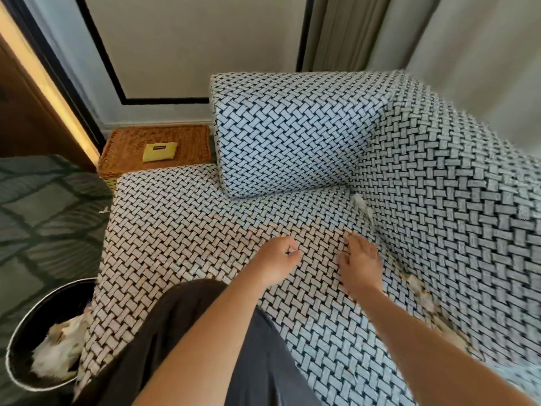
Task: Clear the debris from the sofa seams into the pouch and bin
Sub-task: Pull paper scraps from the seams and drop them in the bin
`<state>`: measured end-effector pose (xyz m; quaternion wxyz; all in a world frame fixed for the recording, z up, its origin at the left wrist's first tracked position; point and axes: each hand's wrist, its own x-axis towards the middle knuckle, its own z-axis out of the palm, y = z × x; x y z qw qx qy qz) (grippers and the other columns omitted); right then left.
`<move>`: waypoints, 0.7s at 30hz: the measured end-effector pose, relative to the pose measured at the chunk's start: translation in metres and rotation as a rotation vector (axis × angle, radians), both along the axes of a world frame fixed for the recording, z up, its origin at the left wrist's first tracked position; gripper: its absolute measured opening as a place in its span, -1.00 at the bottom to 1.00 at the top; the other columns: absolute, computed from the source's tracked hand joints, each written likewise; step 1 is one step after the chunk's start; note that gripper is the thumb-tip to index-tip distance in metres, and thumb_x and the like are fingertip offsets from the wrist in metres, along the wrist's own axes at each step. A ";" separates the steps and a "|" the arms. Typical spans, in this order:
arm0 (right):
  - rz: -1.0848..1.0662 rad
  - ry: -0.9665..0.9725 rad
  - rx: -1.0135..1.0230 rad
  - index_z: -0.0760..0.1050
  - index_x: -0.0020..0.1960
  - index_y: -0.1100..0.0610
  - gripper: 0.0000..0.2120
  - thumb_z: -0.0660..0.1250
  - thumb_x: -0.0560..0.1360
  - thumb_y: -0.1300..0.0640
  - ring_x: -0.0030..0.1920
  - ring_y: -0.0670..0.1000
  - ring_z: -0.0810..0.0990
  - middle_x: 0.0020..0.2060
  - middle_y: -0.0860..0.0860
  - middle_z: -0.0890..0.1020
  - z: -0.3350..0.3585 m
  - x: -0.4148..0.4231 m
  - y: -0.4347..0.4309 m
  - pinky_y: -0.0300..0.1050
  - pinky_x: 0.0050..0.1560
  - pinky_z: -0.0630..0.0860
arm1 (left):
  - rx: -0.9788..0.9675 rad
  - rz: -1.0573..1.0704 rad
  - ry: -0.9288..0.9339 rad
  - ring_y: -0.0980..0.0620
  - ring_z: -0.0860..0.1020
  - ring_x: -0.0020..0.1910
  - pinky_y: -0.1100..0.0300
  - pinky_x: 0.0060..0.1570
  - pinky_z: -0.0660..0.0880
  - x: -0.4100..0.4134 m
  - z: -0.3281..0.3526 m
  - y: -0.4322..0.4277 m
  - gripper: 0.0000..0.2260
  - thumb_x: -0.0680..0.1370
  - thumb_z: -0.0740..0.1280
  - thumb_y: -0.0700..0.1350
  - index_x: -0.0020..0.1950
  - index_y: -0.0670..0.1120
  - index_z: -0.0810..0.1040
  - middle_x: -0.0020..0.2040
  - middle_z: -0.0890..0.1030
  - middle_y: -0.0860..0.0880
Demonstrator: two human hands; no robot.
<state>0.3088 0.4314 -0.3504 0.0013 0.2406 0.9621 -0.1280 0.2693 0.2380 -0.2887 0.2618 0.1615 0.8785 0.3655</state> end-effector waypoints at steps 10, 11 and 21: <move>-0.327 0.100 0.021 0.01 0.48 0.15 -0.42 0.05 0.56 -0.10 0.45 0.17 0.13 0.46 0.18 0.14 -0.014 -0.012 0.024 0.12 0.42 0.13 | -0.198 -0.150 0.459 0.09 -0.21 0.49 0.06 0.40 -0.26 0.003 -0.075 0.071 -0.50 0.62 0.02 0.06 0.52 0.07 -0.06 0.54 -0.11 0.07; -0.346 0.111 0.017 0.02 0.48 0.16 -0.42 0.06 0.57 -0.09 0.45 0.17 0.14 0.46 0.17 0.15 -0.017 -0.015 0.029 0.10 0.40 0.15 | -0.238 -0.181 0.504 0.11 -0.25 0.47 0.06 0.40 -0.28 0.000 -0.081 0.078 -0.51 0.62 -0.03 0.08 0.52 0.08 -0.12 0.54 -0.15 0.08; -0.441 0.235 -0.097 0.21 0.39 0.21 -0.51 0.07 0.56 -0.05 0.23 0.11 0.43 0.29 0.15 0.44 -0.022 -0.054 0.048 -0.05 0.13 0.38 | -0.280 -0.220 0.662 0.12 -0.09 0.51 0.05 0.44 -0.19 -0.046 -0.087 0.129 -0.52 0.60 -0.10 0.09 0.52 0.03 0.00 0.55 0.00 0.07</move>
